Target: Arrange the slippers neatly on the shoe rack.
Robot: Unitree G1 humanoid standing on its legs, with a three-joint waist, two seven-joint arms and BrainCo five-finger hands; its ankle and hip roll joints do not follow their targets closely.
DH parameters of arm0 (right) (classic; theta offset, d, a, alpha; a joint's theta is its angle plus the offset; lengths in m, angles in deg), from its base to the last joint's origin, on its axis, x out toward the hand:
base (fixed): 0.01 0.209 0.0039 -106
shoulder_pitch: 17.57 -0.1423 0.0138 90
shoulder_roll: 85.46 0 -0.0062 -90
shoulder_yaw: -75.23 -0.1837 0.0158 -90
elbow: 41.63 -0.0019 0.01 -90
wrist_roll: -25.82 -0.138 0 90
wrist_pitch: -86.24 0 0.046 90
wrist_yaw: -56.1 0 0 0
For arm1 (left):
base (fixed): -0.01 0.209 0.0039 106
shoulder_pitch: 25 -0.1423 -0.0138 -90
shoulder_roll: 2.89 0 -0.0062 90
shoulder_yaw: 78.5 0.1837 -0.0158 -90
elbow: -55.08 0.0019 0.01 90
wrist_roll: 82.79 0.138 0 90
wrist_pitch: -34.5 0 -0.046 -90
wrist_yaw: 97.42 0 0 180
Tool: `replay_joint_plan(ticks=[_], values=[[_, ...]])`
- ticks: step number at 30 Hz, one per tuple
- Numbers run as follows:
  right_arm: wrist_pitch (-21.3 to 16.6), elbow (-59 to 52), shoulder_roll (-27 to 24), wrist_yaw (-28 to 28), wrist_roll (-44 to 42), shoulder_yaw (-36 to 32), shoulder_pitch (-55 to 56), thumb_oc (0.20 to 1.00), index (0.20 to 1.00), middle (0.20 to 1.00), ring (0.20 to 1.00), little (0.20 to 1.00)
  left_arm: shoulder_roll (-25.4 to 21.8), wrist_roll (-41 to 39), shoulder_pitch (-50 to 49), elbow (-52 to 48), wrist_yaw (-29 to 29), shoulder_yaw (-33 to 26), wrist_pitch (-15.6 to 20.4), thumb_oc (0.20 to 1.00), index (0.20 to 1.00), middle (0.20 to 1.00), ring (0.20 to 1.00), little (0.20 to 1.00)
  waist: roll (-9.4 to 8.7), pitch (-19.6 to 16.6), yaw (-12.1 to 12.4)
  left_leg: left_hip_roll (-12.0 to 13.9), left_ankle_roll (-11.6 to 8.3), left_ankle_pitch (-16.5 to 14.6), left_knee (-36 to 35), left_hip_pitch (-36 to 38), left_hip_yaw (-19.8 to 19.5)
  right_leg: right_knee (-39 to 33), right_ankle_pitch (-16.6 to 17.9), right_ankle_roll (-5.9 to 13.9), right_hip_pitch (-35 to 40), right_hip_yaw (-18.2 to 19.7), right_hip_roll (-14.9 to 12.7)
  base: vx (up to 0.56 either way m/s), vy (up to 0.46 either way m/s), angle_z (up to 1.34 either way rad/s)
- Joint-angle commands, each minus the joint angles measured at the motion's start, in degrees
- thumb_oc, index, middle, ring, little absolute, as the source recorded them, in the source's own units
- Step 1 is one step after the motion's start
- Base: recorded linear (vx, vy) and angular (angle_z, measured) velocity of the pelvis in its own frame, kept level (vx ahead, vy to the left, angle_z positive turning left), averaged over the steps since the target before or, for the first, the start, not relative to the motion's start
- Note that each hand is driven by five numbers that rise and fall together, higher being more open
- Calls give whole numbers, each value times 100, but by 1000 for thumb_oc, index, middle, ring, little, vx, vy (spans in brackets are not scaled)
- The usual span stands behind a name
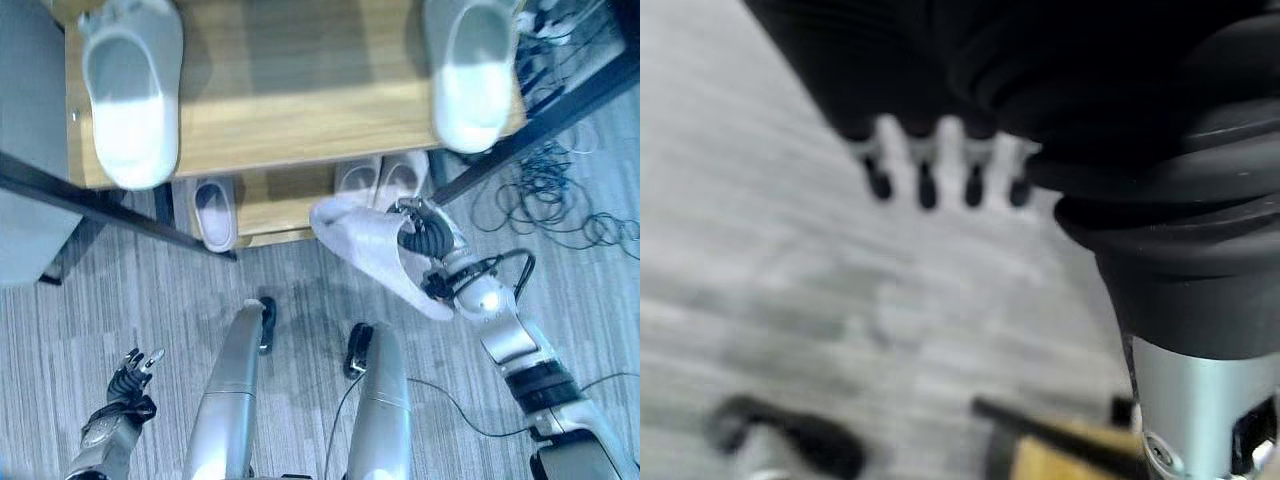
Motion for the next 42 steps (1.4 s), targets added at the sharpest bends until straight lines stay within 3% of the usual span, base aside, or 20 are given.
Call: replay_joint_plan(ticks=[1,2,3,6,10,13,16,23,28,32,42], values=[[-78,7,-163,-519,167,-10,-611,200,200,200,200,200,32,-388,112,-104,-454,116,284,1000,1000,1000,1000,1000,0,-1,37,-116,339,-372,265,-332,-208,580,-533,-55,-483,481,-59,145,-44,11],[32,225,-166,-664,208,230,-1153,200,200,200,200,200,-19,-429,92,-587,-686,118,335,1000,1000,1000,1000,1000,31,27,136,-213,405,-674,1077,-823,-258,1391,-784,-132,-985,552,-62,124,-32,9],[26,245,-163,-669,205,255,-1183,200,200,200,200,200,-10,-425,90,-595,-692,105,330,1000,1000,1000,1000,1000,27,2,120,-219,405,-679,1107,-877,-256,1426,-795,-131,-1040,562,-67,130,-43,2],[304,512,-138,-889,302,888,-2621,200,200,200,200,200,-143,-305,134,-656,-999,326,384,1000,1000,1000,1000,1000,24,171,282,-328,478,-1241,2586,-1563,-359,2792,-1138,-198,-1707,783,-32,149,-62,5],[477,1598,-98,-1046,76,1714,-3933,200,200,200,200,200,-224,-992,147,-219,-1014,280,580,1000,1000,1000,1000,1000,22,676,460,-436,453,-1675,3747,-1659,-432,4100,-1342,-196,-1878,1219,27,147,-42,3],[478,1877,1,-1071,-384,1936,-4422,200,200,200,200,200,-329,-1252,135,-31,-1006,270,588,1000,1000,1000,1000,1000,40,1059,491,-475,421,-1896,4434,-1659,-476,4921,-1364,-151,-1899,1489,94,72,-2,2],[421,2238,55,-1074,-840,2054,-4733,200,200,200,200,200,-509,-1251,140,236,-948,335,521,1000,1000,1000,1000,1000,43,1135,506,-499,369,-2068,4841,-1659,-520,5364,-1424,-157,-1917,1666,105,44,15,-8],[371,3541,314,-1076,-1633,2451,-5477,200,200,200,200,200,-732,-1065,59,773,-725,641,351,1000,1000,1000,1000,1000,56,1140,524,-432,299,-2231,5052,-1659,-513,5601,-1472,-205,-1898,1846,98,12,21,-2],[301,3824,439,-1102,-1840,2541,-5702,200,200,200,200,200,-766,-1066,117,1160,-596,670,313,1000,1000,1000,1000,1000,60,1140,549,-418,291,-2241,5021,-1659,-522,5568,-1470,-186,-1847,1863,99,25,27,-4],[134,4422,563,-953,-2453,2650,-5984,200,200,200,200,200,-725,-1167,-83,1791,-371,700,275,1000,1000,1000,1000,1000,89,1140,677,-452,273,-2269,5018,-1659,-561,5550,-1468,-186,-1808,1923,69,43,37,2],[-36,5059,993,-806,-3066,2923,-6377,200,200,200,200,200,-814,-1063,-54,2433,-115,986,249,1000,1000,1000,1000,1000,136,1140,904,-469,296,-2362,5023,-1659,-599,5457,-1425,-216,-1709,1881,-22,38,35,2]])
